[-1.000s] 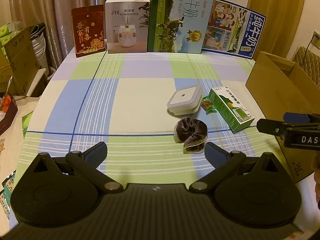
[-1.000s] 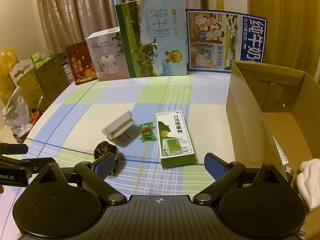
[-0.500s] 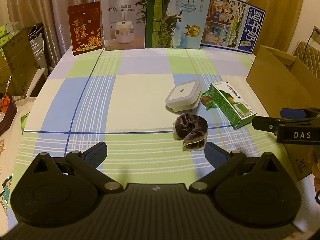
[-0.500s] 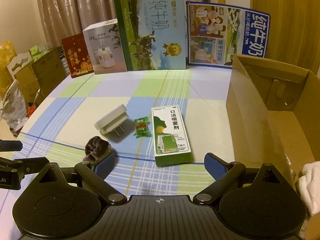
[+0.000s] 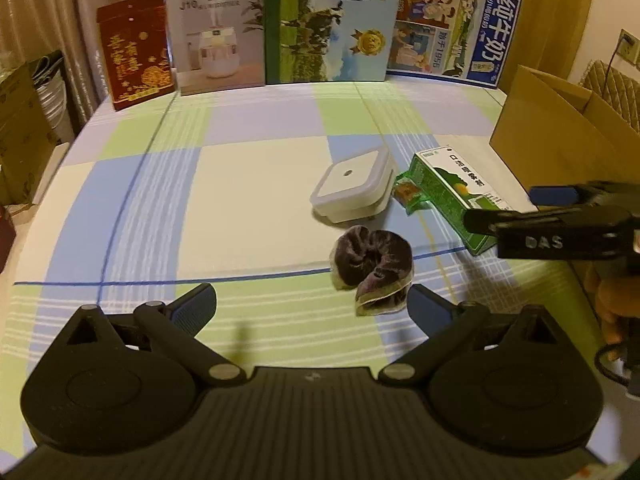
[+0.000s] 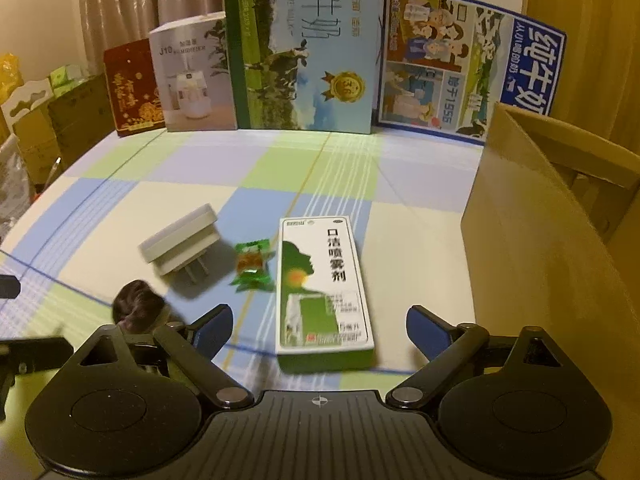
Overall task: Organize objects
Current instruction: 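Grasp the brown scrunchie with the left tool while the right tool grasps the green spray box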
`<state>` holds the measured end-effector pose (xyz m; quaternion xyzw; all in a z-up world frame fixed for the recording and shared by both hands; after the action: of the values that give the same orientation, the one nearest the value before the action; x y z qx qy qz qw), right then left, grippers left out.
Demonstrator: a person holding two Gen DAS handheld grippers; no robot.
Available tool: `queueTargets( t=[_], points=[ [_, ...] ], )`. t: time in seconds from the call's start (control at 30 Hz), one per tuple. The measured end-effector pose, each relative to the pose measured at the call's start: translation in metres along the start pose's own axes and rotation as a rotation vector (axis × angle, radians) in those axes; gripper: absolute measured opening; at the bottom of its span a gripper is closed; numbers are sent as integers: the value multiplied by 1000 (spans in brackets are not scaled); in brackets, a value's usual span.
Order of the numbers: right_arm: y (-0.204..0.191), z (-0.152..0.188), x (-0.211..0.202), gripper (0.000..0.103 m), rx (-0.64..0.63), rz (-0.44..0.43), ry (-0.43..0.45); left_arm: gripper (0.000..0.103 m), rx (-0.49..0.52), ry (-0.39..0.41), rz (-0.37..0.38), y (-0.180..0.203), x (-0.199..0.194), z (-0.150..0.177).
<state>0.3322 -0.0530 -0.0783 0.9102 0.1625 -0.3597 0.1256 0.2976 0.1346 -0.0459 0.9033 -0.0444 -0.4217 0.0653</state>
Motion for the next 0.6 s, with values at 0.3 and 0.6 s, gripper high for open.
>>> queueTargets(
  t=[0.3, 0.6],
  points=[
    [10, 0, 28, 55, 2, -30, -74, 87, 56, 16, 52, 25, 29, -8],
    [11, 5, 19, 53, -2, -48, -108, 44, 102, -32, 81, 34, 60, -4]
  ],
)
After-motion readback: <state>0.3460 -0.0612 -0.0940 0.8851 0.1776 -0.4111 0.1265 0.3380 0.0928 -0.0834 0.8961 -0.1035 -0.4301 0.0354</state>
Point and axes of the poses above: each gripper's, at about its wrist camera, not at the fingertips, and x roughly the way its jaws point, y to its right, z to its underside, the point moved 1 cm from there along x, roughly the way its jaws point, and after that the axes turned 10 degrees about -x, right-handed, at the moved point
